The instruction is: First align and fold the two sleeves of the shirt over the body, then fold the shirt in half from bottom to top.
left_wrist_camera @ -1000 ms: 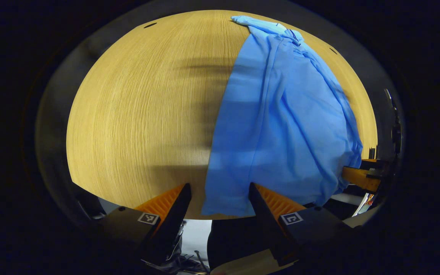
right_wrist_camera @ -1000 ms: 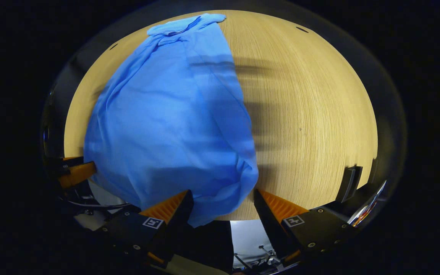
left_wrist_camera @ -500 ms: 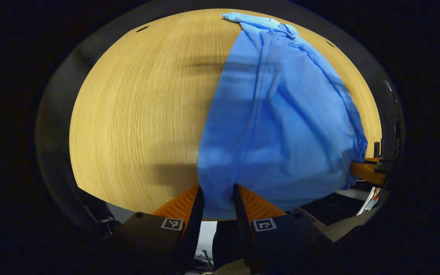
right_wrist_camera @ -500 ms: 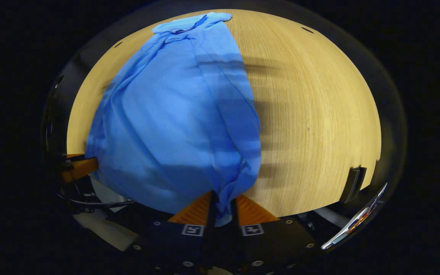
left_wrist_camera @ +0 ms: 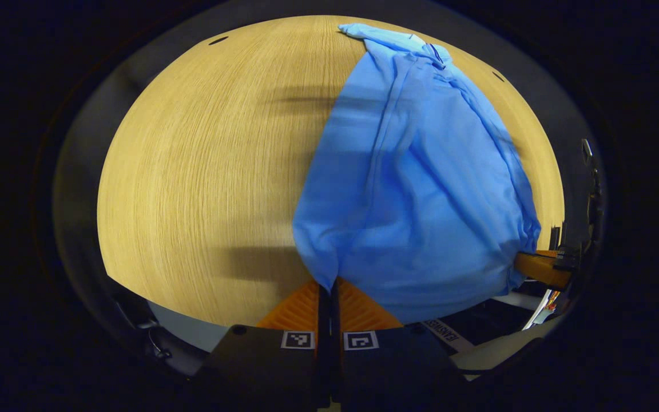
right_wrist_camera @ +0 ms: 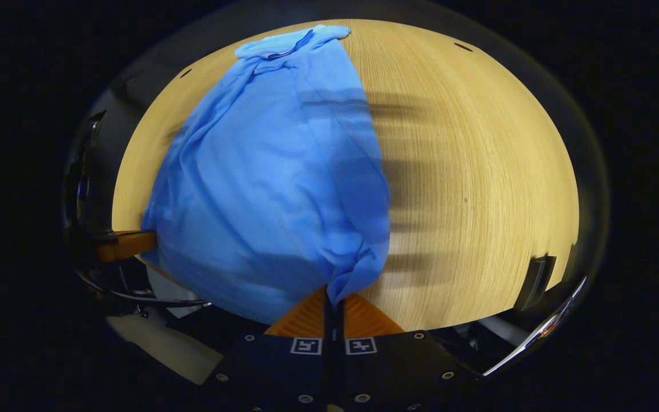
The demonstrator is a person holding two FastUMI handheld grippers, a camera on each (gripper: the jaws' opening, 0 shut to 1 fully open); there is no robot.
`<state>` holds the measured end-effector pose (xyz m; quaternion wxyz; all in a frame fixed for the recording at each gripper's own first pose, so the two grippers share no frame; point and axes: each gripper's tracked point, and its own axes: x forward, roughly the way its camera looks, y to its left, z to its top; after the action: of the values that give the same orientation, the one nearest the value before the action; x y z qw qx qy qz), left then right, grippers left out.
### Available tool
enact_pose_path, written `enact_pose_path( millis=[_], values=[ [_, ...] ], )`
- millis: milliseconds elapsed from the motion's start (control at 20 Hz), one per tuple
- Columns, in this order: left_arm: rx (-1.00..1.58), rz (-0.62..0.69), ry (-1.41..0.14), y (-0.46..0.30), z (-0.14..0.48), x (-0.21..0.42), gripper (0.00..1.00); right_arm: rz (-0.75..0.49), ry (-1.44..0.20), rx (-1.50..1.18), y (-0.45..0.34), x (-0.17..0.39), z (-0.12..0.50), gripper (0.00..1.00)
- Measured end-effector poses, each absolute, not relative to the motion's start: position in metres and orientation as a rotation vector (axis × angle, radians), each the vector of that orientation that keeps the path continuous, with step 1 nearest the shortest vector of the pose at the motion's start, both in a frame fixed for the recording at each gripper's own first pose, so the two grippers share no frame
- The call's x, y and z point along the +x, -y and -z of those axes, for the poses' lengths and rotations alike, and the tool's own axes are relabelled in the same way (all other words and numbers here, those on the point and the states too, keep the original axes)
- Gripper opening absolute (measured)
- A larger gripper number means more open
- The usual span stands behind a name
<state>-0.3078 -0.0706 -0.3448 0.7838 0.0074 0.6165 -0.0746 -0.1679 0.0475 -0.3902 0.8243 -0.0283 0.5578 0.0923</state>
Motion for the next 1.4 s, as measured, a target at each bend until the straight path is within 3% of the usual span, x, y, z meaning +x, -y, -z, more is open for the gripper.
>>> enact_pose_path(
  millis=[700,1400],
  values=[
    [0.051,0.202,-1.065,0.092,0.257,-0.124,0.05,-0.230,-0.926,-0.091,-0.055,-0.008,0.267,0.00],
    [0.051,0.217,-0.969,0.094,0.205,0.033,0.05,-0.233,-0.808,-0.125,-0.072,0.133,0.192,0.01]
  ],
)
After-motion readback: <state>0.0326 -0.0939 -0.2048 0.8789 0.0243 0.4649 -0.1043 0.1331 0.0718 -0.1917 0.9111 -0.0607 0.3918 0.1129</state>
